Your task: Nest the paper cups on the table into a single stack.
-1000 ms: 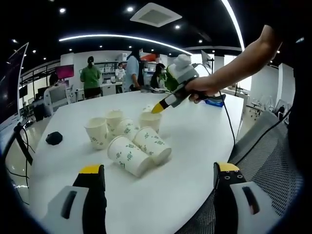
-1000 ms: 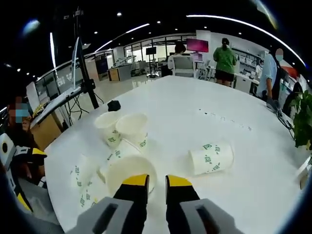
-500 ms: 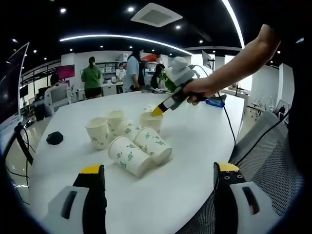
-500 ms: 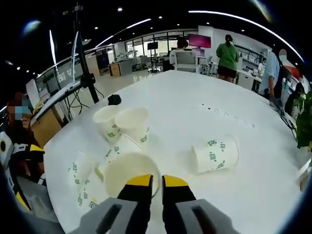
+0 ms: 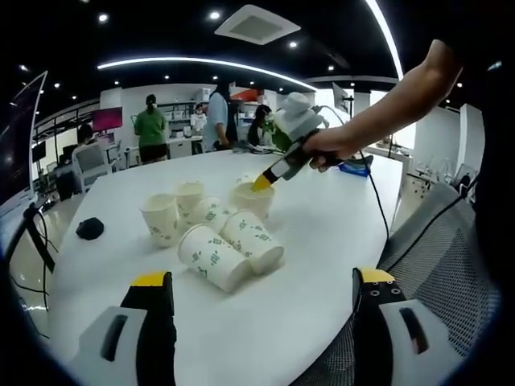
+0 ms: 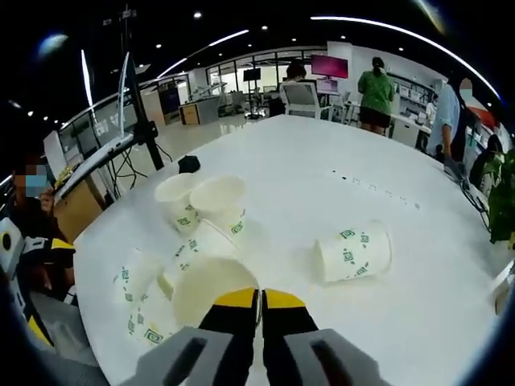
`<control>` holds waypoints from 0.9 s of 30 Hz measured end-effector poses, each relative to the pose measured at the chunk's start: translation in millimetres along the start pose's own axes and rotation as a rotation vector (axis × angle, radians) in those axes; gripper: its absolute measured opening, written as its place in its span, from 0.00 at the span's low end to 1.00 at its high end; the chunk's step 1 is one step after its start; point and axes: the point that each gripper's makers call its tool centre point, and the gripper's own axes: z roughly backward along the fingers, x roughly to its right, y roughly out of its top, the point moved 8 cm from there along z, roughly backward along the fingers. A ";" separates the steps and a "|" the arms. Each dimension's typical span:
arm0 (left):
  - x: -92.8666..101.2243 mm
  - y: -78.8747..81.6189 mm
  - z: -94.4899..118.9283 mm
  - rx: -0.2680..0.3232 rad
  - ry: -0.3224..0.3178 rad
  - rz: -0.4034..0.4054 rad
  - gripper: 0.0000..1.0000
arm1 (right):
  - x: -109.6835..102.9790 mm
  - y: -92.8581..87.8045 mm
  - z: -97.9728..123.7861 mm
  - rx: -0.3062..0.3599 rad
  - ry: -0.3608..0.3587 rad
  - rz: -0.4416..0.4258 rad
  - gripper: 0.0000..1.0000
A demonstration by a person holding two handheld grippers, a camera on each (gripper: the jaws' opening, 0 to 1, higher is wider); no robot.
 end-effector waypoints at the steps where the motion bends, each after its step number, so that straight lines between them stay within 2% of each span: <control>1: 0.1 -0.2 0.0 -0.001 -0.001 0.000 0.92 | 0.0 -0.1 0.7 0.001 -0.001 -0.001 0.00; 11: 1.6 -1.1 -0.5 -0.002 -0.017 -0.006 0.92 | 2.5 -1.7 16.5 0.019 -0.009 -0.010 0.00; 27: 3.3 -0.1 1.1 0.012 -0.023 -0.007 0.92 | -3.6 -15.6 47.2 0.036 0.033 -0.023 0.00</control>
